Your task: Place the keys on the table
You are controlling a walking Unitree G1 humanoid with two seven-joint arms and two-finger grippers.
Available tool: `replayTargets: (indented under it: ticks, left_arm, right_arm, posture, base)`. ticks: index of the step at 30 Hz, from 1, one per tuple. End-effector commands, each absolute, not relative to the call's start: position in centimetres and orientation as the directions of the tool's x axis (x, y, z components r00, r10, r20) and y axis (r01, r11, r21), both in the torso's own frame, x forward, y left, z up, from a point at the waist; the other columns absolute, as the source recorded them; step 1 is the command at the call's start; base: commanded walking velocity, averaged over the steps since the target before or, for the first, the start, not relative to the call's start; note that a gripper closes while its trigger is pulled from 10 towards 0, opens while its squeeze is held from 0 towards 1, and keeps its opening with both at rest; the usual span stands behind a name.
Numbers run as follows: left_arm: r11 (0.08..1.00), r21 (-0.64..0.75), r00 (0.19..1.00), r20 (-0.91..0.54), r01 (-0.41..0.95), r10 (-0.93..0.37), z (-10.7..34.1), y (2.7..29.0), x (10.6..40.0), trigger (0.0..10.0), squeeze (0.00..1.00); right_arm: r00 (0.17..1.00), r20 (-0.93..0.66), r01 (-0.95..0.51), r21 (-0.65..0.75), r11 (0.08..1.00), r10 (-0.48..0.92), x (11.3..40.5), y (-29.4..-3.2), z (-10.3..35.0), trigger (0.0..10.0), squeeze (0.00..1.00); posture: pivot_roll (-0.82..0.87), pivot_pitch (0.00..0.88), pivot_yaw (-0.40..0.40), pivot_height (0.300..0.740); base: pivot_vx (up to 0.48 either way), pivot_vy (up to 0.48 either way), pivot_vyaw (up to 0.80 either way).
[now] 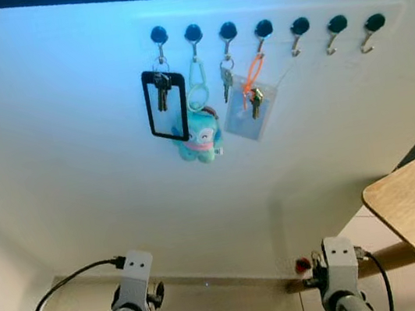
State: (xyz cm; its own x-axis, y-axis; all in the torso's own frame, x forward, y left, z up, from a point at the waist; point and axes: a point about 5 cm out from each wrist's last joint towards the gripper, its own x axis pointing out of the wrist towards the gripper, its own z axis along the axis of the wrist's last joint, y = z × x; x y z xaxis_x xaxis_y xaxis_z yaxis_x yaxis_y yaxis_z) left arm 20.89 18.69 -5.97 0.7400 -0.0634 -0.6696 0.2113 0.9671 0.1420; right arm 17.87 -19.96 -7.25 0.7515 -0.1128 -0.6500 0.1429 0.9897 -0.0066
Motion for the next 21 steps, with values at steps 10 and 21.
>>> replayTargets:
  ticks: [10,21]
  left_arm:
    - [0.952,0.169,0.702,-0.709,0.255,-0.063,-6.2,20.0,20.9,10.0,0.00]
    - [0.969,0.145,0.630,-0.777,0.202,-0.015,-7.4,20.1,19.3,10.0,0.00]
  right_arm:
    - [0.715,-0.691,0.181,0.039,0.983,-0.104,16.7,-18.5,-8.2,10.0,0.00]
    - [0.696,-0.713,0.150,0.023,0.988,-0.089,16.3,-18.8,-8.5,10.0,0.00]
  posture:
    - [0.06,0.027,0.021,0.740]
    - [0.05,0.034,-0.004,0.740]
  base:
    - [0.000,0.000,0.00]
    - [0.000,0.000,0.00]
